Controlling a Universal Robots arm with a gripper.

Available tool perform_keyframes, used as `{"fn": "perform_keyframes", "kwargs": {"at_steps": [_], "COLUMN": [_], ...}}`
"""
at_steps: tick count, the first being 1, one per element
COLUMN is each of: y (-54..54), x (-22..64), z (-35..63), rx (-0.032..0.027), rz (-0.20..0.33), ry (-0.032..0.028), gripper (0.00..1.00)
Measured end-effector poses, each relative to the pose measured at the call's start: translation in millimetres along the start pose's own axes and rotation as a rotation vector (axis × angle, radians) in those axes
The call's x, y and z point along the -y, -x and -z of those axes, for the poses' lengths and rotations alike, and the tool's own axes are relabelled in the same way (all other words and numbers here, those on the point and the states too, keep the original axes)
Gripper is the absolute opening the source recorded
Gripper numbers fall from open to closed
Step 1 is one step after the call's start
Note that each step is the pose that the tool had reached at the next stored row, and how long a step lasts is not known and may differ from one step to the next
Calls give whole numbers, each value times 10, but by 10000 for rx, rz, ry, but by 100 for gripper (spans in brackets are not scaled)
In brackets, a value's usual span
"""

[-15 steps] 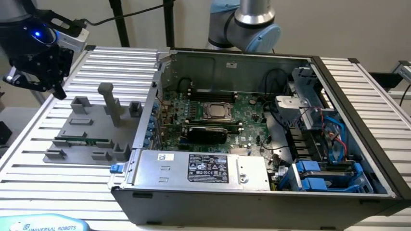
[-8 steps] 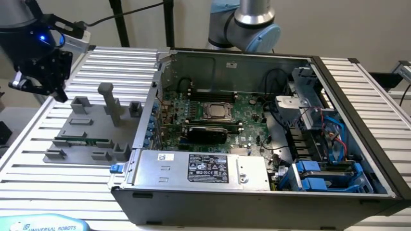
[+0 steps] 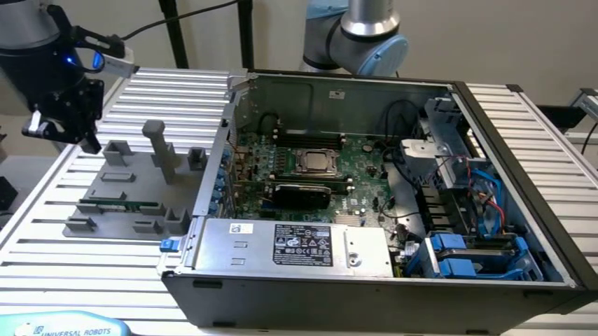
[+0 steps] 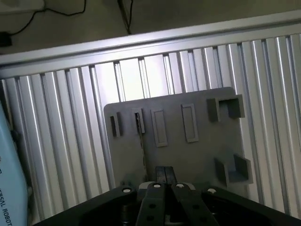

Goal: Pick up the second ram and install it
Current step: 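Pick up the second ram and move it above second insertion slot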

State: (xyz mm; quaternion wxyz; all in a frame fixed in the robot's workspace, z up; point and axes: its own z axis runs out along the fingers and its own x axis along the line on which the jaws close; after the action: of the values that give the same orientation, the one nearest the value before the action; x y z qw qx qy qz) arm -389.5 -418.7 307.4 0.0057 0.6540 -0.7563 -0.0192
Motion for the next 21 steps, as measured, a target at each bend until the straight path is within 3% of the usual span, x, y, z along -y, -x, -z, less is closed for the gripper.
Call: {"fn": "perform_keyframes", "kwargs": {"at_steps": [7, 13, 21], "y": [4, 8, 1], "x": [38, 76, 113], "z": [-70, -136, -166], "rx": [-91, -104, -105], "rz": [643, 730, 730], "ry": [-20, -74, -79], "gripper": [11, 11, 11]}}
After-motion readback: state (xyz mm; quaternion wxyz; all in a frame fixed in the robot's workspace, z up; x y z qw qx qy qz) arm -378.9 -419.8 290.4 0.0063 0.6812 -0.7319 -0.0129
